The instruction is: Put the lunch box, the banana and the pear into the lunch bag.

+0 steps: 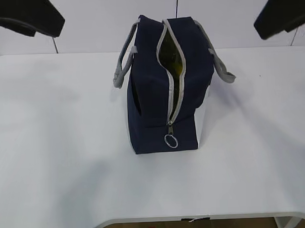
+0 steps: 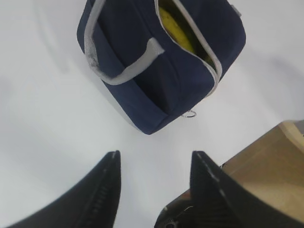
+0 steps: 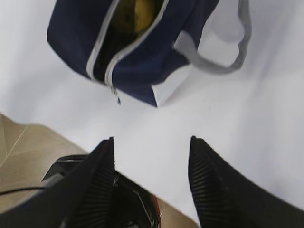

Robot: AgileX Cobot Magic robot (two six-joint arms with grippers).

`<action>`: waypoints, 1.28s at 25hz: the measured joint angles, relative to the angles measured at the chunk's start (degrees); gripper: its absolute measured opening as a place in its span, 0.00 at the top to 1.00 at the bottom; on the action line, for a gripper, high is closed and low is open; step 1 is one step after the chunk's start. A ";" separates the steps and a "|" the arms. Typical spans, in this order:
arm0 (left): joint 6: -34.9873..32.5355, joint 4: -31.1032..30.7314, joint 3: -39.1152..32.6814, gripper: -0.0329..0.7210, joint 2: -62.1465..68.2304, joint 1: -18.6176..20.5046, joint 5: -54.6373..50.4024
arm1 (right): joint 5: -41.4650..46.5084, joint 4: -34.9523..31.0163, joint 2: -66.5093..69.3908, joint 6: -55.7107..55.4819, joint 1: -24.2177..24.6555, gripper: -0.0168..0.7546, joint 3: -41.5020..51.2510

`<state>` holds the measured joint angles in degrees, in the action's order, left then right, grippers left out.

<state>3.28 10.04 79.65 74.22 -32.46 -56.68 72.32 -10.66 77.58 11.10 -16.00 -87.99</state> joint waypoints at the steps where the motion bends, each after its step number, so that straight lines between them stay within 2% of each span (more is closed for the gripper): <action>1: -0.43 0.00 0.00 0.48 -0.15 0.00 -0.69 | 0.00 0.00 -1.11 0.00 0.00 0.45 1.77; 6: -1.10 0.00 -3.06 0.51 -2.96 -0.07 -1.53 | 0.00 0.00 -6.11 0.00 0.00 0.45 9.66; 13: -1.23 0.42 -15.20 0.53 -12.08 -0.07 1.53 | -0.12 -1.92 -10.60 0.10 0.00 0.45 16.22; 22: -1.36 5.22 -29.33 0.55 -26.74 -0.07 8.70 | -0.35 -7.75 -17.12 4.77 0.00 0.45 25.57; 27: -1.36 5.45 -33.16 0.58 -34.29 -0.07 12.28 | -4.01 -10.32 -21.57 8.96 0.00 0.45 29.65; 32: -1.36 4.73 -33.65 0.60 -35.39 -0.07 12.22 | -7.20 -10.91 -22.49 10.54 0.00 0.45 31.11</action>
<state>1.92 14.77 46.00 38.83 -32.53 -44.46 65.12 -21.57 55.09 21.65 -16.00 -56.88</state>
